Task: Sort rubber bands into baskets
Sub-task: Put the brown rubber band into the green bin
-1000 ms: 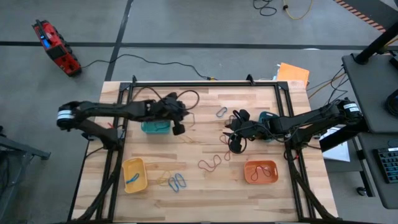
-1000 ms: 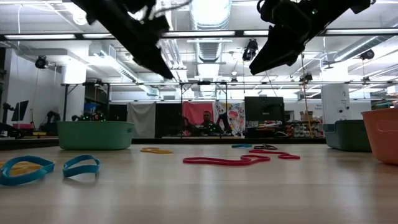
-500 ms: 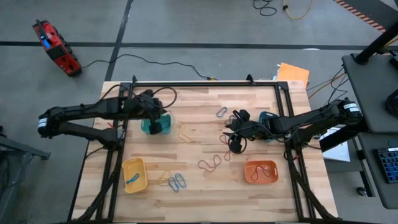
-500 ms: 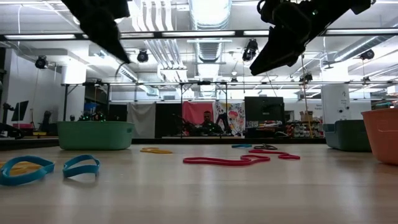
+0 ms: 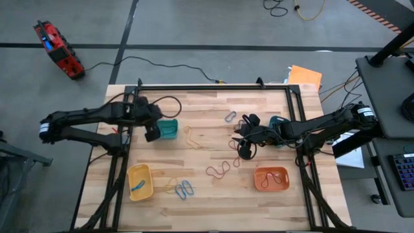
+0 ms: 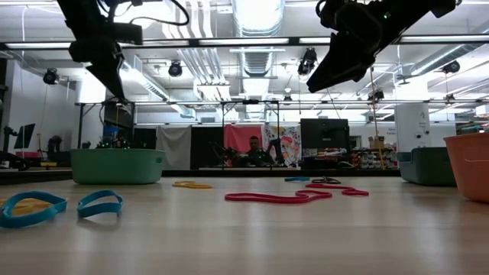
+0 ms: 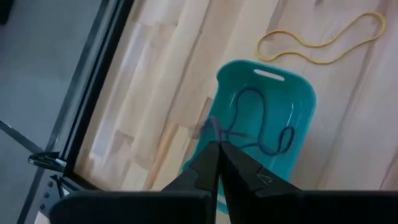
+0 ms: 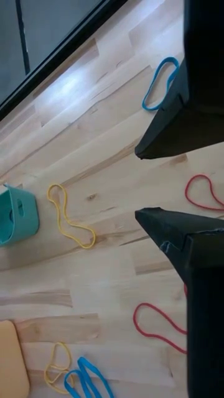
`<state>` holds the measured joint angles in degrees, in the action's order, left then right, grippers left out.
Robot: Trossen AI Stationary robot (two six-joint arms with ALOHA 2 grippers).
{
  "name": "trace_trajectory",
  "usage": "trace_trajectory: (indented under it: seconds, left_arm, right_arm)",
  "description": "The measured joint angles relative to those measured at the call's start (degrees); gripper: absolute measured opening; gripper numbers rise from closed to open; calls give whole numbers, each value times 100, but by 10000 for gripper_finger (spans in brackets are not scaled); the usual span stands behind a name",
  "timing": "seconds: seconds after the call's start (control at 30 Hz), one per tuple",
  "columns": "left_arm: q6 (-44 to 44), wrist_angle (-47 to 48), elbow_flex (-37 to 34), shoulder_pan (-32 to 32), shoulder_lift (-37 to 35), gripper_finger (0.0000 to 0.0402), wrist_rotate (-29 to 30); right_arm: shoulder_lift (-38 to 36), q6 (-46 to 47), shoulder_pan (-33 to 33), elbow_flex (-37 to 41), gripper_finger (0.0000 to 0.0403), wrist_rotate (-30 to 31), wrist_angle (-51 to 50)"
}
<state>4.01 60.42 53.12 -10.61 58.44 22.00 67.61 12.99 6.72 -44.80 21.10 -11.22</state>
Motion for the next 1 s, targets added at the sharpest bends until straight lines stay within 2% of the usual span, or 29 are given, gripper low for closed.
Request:
trace_trajectory:
  seconds: [0.23,0.4,0.63,0.8,1.0]
  left_arm:
    - [-117,-205,-2,4,207,0,-507]
    - [-133,-35,-30,-2,373,0,-75]
    - [-244,-2,-39,-15,787,0,-63]
    - [-488,-112,-42,-39,1121,0,-508]
    - [-927,-694,-44,-90,1344,0,-1028]
  right_arm:
    - [0,3,2,0,136,0,0]
    - [0,-2,0,7,130,0,0]
    - [0,5,0,29,136,0,1]
    - [0,15,0,84,139,0,4]
    - [0,70,0,181,131,0,85]
